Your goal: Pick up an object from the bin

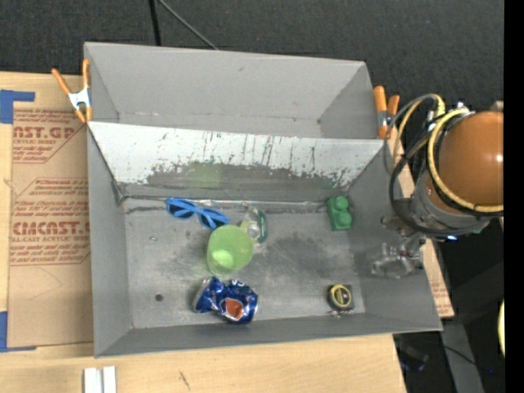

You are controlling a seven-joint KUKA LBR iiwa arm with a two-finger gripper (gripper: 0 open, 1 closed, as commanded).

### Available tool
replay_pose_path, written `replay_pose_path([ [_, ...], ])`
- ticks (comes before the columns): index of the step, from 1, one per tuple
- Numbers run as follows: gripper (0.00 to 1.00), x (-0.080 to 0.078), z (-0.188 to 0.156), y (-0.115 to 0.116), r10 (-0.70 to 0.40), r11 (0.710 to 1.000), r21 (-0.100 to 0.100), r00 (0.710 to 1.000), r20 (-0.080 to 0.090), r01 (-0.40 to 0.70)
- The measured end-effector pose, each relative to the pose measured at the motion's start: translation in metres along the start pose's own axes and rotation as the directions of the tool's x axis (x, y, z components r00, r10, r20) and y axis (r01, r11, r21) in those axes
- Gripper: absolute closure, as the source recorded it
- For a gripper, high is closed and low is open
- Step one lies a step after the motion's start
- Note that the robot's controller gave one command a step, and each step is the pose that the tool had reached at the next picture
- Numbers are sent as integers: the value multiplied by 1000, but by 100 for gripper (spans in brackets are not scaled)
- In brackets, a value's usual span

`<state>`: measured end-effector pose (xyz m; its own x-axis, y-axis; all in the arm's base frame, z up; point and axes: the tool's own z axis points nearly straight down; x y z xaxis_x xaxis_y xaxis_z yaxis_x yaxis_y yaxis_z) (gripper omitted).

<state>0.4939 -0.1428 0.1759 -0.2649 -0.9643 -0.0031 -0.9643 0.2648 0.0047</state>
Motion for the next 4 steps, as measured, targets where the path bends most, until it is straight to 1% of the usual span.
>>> replay_pose_path([
  [1, 0, 0, -2, -1, 1, 1000, 4, 1000, 0, -1],
  [2, 0, -34, 105, 17, -333, 943, 12, 942, 27, 333],
  [3, 100, -23, 104, 14, -324, 946, 11, 946, 11, 324],
  [4, 100, -23, -28, 6, -337, 941, 11, 941, -5, 337],
])
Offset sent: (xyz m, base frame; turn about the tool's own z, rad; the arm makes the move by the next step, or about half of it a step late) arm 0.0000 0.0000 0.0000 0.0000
